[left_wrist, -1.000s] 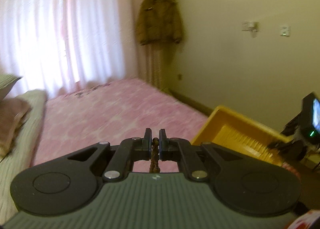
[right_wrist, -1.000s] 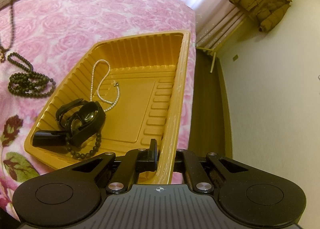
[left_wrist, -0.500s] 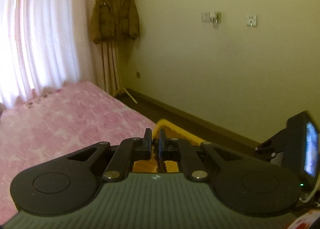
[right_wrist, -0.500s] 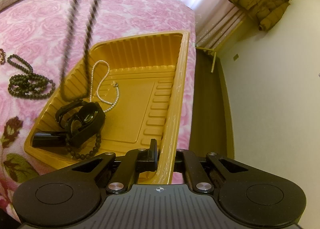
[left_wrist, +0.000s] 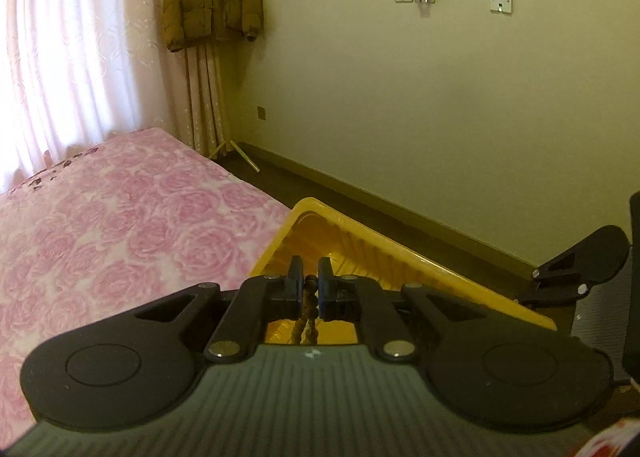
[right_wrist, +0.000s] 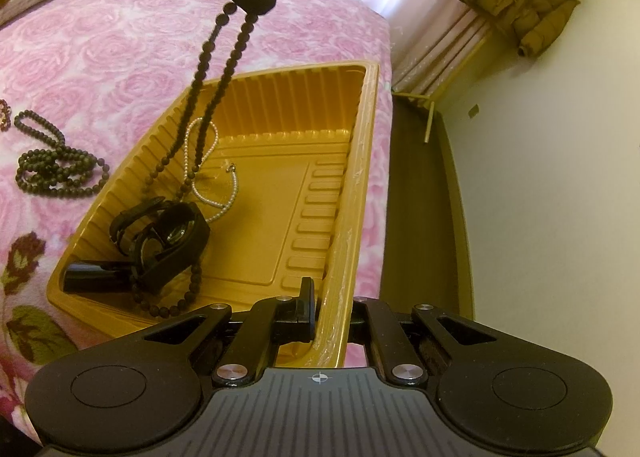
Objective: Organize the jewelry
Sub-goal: 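Lower the brown bead necklace into the tray and open the left tool, then move the open left tool to the small gold pendant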
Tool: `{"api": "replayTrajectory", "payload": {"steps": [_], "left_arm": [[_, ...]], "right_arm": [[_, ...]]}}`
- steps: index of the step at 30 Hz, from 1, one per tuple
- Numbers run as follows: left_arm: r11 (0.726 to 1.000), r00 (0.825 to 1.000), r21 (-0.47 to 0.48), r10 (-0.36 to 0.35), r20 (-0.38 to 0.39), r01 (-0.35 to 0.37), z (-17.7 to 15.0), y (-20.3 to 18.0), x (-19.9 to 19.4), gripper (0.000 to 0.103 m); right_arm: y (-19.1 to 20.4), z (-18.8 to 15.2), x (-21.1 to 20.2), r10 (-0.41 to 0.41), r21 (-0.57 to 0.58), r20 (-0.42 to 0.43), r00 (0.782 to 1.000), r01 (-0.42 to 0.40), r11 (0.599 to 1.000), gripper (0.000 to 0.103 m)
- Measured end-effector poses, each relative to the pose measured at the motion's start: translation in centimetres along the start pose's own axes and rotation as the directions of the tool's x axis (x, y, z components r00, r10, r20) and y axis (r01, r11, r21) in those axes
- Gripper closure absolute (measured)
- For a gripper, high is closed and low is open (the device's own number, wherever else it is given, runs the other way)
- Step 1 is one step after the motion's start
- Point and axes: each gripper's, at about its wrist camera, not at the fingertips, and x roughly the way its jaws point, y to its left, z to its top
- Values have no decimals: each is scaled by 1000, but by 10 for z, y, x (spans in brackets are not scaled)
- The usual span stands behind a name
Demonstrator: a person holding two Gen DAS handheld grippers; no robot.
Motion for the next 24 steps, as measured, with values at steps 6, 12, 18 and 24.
{"api": "replayTrajectory", "payload": {"steps": [6, 12, 18, 24], "left_arm": [[1000, 1000, -13, -12, -11, 12, -1, -1, 2, 92], [999, 999, -31, 33, 4, -32, -14, 20, -25, 90], [986, 988, -71, 148, -34, -150, -51, 68, -68, 88], [939, 947, -134, 305, -104, -318, -104, 133, -122, 85]], "right_arm": [[1, 1, -1, 0, -1, 1, 1000, 0, 1000, 97], [1, 1, -1, -1, 1, 0, 1000, 1, 1000, 97], [2, 1, -1, -3, 0, 0, 1000, 3, 1000, 97], [2, 1, -3, -6, -5, -3, 1000, 6, 1000, 97]]}}
